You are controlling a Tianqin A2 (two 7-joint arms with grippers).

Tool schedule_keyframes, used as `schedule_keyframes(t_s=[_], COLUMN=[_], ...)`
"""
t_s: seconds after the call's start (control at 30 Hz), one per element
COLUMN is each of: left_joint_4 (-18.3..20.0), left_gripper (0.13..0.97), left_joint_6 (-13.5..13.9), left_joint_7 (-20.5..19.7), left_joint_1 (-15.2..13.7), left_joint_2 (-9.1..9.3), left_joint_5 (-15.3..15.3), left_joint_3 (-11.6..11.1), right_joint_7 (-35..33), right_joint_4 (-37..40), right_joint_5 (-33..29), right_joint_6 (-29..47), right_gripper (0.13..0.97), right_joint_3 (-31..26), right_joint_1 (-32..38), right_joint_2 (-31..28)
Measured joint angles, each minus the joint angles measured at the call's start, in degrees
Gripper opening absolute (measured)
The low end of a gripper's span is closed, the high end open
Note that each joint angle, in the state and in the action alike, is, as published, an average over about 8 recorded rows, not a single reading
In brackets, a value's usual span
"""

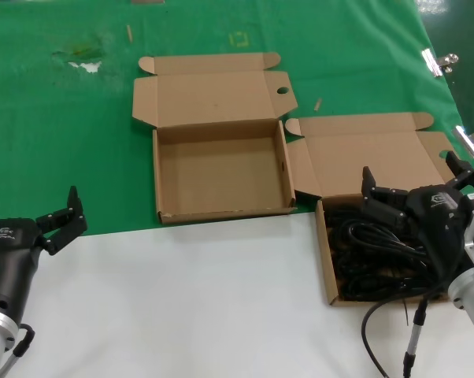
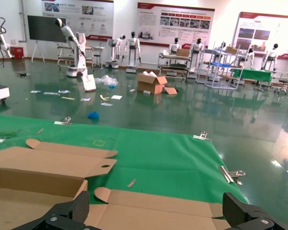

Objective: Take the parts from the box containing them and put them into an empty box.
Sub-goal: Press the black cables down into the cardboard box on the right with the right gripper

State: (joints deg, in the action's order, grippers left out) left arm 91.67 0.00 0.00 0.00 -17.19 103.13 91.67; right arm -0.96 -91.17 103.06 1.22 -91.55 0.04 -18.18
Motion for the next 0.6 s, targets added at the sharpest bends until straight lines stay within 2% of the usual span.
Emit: schedule_keyframes(t_s=[0.53, 0.6], left_joint_4=[0.0, 0.0], left_gripper=[0.966, 0.935], left_joint_6=[0.0, 0.0], left_joint_7=[0.0, 0.0], left_joint_1=[0.0, 0.0], left_joint_2=[0.00, 0.00], left_joint_5=[0.0, 0.0], left_joint_3=[0.0, 0.0], right_joint_7=[0.0, 0.0], right_joint_4=[0.0, 0.0], right_joint_5=[0.0, 0.0], right_joint_6=[0.0, 0.0], right_gripper=[0.966, 0.966], right_joint_3=[0.0, 0.0], right_joint_1=[0.0, 0.0], right_joint_2=[0.0, 0.0])
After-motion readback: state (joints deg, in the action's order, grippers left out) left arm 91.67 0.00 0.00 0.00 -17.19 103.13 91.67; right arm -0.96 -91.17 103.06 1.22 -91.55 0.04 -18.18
